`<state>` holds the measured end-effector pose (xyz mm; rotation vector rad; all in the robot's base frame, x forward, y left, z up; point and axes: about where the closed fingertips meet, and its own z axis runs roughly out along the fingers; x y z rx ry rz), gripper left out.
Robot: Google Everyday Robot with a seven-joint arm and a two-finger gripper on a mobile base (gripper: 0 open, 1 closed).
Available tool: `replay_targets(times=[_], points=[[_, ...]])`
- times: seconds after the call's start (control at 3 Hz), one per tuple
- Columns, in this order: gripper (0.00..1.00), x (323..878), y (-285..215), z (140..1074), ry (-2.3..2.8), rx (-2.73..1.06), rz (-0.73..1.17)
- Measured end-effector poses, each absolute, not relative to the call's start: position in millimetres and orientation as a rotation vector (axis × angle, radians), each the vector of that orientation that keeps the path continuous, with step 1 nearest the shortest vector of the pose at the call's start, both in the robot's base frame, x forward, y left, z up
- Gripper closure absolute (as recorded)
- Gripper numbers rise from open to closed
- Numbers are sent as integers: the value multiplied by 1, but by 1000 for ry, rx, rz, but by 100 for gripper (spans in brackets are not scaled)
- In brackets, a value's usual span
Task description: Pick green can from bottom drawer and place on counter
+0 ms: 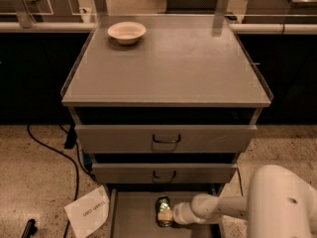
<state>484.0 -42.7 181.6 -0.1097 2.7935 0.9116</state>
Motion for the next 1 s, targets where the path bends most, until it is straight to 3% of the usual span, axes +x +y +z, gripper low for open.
replay_targets(times=[0.67,1.0], points=[[100,445,-103,248,2650,-143,1132],[100,445,-102,248,2650,-143,1132]])
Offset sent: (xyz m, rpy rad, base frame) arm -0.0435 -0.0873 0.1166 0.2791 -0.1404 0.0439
